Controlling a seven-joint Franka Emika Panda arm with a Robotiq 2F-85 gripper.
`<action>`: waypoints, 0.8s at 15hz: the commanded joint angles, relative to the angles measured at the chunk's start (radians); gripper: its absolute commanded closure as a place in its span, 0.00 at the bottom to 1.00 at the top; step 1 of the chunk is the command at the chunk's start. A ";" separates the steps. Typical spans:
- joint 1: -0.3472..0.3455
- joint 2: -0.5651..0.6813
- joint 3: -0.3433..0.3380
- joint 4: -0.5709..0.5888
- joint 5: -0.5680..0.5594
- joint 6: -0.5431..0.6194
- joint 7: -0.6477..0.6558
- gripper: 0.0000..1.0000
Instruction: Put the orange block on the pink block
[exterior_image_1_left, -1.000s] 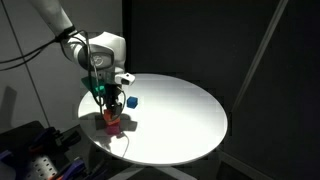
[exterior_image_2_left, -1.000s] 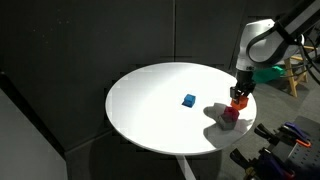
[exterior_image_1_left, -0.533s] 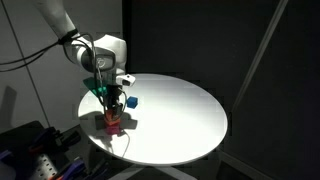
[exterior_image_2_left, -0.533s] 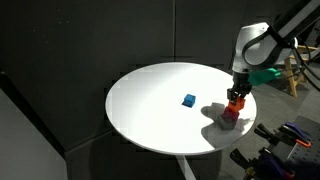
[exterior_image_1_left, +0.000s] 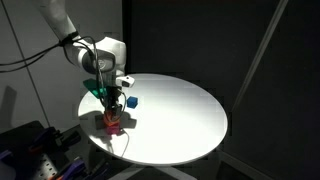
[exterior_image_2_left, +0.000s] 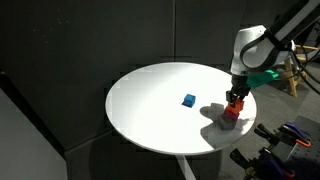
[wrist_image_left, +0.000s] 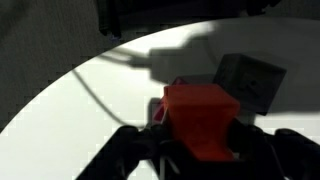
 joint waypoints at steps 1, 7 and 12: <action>0.007 0.013 0.001 0.016 -0.009 0.005 0.026 0.29; 0.010 0.019 0.001 0.017 -0.009 0.003 0.025 0.00; 0.012 -0.020 0.004 0.020 -0.002 -0.075 0.021 0.00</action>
